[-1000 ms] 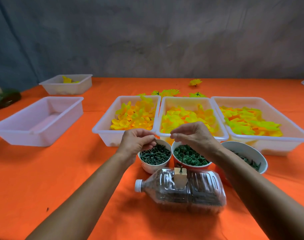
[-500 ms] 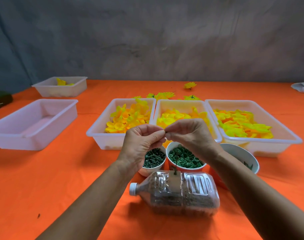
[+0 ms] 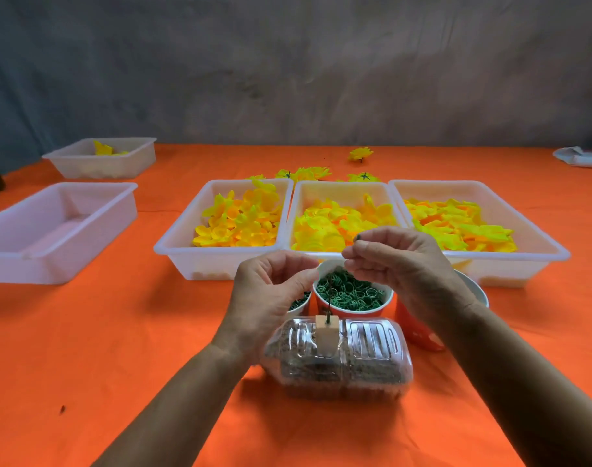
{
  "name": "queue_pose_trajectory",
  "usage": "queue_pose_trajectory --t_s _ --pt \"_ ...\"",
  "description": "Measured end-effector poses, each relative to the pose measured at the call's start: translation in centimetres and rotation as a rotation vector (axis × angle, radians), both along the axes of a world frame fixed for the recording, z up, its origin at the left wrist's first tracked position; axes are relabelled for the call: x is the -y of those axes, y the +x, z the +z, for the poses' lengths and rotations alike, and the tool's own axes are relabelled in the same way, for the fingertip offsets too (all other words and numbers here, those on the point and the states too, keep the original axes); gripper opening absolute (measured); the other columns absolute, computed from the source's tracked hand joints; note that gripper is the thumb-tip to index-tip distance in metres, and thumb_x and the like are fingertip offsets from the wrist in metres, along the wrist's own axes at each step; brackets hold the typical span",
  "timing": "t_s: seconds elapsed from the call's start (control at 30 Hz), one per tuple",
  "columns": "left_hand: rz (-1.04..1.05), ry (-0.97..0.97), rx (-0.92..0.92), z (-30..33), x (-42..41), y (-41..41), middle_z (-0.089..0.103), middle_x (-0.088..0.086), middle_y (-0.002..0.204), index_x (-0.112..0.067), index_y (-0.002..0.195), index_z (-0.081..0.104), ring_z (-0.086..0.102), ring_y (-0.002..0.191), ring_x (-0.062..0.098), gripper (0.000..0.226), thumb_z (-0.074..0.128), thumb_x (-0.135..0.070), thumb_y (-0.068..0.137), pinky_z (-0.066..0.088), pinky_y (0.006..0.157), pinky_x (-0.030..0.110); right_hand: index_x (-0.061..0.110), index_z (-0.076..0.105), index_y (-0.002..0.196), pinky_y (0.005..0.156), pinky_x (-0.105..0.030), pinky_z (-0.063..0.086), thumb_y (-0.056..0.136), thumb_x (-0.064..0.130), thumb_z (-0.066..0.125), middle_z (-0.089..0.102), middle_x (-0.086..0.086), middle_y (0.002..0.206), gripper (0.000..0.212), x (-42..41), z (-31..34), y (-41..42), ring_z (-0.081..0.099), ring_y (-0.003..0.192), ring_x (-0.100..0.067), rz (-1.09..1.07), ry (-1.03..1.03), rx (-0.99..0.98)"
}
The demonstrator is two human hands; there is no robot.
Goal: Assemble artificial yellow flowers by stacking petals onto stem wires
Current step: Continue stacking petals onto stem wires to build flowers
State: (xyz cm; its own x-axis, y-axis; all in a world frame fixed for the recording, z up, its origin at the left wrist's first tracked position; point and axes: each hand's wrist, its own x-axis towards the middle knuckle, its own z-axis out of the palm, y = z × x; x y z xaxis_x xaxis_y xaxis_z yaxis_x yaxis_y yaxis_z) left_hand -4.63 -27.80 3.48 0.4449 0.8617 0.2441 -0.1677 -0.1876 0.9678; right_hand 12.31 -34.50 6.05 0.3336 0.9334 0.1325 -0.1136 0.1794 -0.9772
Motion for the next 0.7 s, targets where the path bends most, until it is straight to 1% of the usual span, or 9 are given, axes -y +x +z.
queue_pose_trajectory --t_s 0.07,0.1,0.17,0.23,0.3,0.37,0.43,0.57,0.7 --pt "-0.01 0.052 -0.048 -0.5 0.8 -0.5 0.074 0.008 0.085 -0.012 0.083 0.073 0.067 0.078 0.015 0.01 0.076 -0.008 0.074 0.054 0.074 0.027 0.015 0.07 0.074 0.061 -0.024 0.056 0.059 0.021 0.074 0.073 -0.009 0.075 0.016 0.8 -0.2 -0.2 0.07 0.067 -0.016 -0.006 -0.013 -0.052" --pt "-0.009 0.069 -0.064 -0.7 1.2 -0.6 0.074 0.008 0.089 -0.014 0.085 0.073 0.068 0.082 0.019 0.013 0.075 -0.012 0.072 0.054 0.077 0.031 0.017 0.072 0.07 0.059 -0.022 0.055 0.056 0.023 0.075 0.072 -0.008 0.073 0.016 1.1 -0.4 -0.3 0.07 0.066 -0.015 -0.012 -0.021 -0.072" --pt "-0.002 0.082 -0.077 -1.0 1.9 -0.8 0.072 0.006 0.09 -0.018 0.086 0.073 0.067 0.081 0.019 0.019 0.071 -0.02 0.068 0.054 0.076 0.03 0.018 0.073 0.066 0.056 -0.021 0.053 0.053 0.023 0.075 0.071 -0.007 0.069 0.014 1.6 -0.8 -0.5 0.069 0.062 -0.013 -0.015 -0.033 -0.133" --pt "0.016 0.088 -0.093 -1.3 2.5 -0.7 0.071 -0.001 0.082 -0.02 0.088 0.073 0.065 0.074 0.013 0.023 0.072 -0.024 0.065 0.053 0.071 0.027 0.017 0.073 0.066 0.055 -0.02 0.053 0.054 0.02 0.074 0.071 -0.007 0.068 0.012 1.9 -1.2 -0.8 0.068 0.06 -0.013 -0.006 -0.037 -0.189" --pt "0.049 0.115 -0.113 -1.7 2.9 -0.3 0.071 0.0 0.083 -0.017 0.091 0.073 0.067 0.078 0.019 0.026 0.077 -0.025 0.066 0.055 0.076 0.034 0.017 0.074 0.066 0.054 -0.02 0.053 0.055 0.019 0.073 0.072 -0.008 0.069 0.011 2.1 -1.5 -1.3 0.068 0.061 -0.013 0.014 -0.036 -0.214" --pt "0.098 0.142 -0.107 -1.9 3.1 0.2 0.073 0.003 0.085 -0.014 0.092 0.073 0.068 0.081 0.023 0.023 0.082 -0.018 0.071 0.056 0.08 0.04 0.018 0.075 0.066 0.055 -0.02 0.053 0.052 0.023 0.075 0.073 -0.007 0.071 0.015 2.1 -1.7 -1.8 0.068 0.063 -0.011 0.03 -0.037 -0.195" --pt "0.137 0.144 -0.077 -2.2 3.2 0.6 0.073 0.005 0.083 -0.011 0.09 0.073 0.069 0.08 0.021 0.016 0.077 -0.011 0.075 0.056 0.078 0.038 0.019 0.075 0.067 0.058 -0.019 0.053 0.049 0.027 0.076 0.073 -0.005 0.073 0.019 2.1 -1.9 -2.3 0.068 0.065 -0.01 0.036 -0.043 -0.165" --pt "0.146 0.134 -0.001 -2.3 3.2 1.2 0.073 0.008 0.078 -0.005 0.084 0.073 0.067 0.072 0.011 0.006 0.072 -0.004 0.078 0.053 0.07 0.024 0.019 0.075 0.066 0.058 -0.02 0.053 0.051 0.026 0.075 0.072 -0.002 0.07 0.016 2.0 -2.1 -2.8 0.067 0.065 -0.009 0.03 -0.052 -0.16" --pt "0.127 0.148 0.041 -2.3 3.2 1.3 0.073 0.006 0.077 -0.005 0.085 0.073 0.066 0.071 0.009 0.006 0.072 -0.005 0.079 0.053 0.069 0.023 0.019 0.075 0.066 0.058 -0.02 0.053 0.051 0.026 0.075 0.071 -0.003 0.07 0.017 2.1 -2.1 -2.9 0.067 0.066 -0.01 0.03 -0.055 -0.161"
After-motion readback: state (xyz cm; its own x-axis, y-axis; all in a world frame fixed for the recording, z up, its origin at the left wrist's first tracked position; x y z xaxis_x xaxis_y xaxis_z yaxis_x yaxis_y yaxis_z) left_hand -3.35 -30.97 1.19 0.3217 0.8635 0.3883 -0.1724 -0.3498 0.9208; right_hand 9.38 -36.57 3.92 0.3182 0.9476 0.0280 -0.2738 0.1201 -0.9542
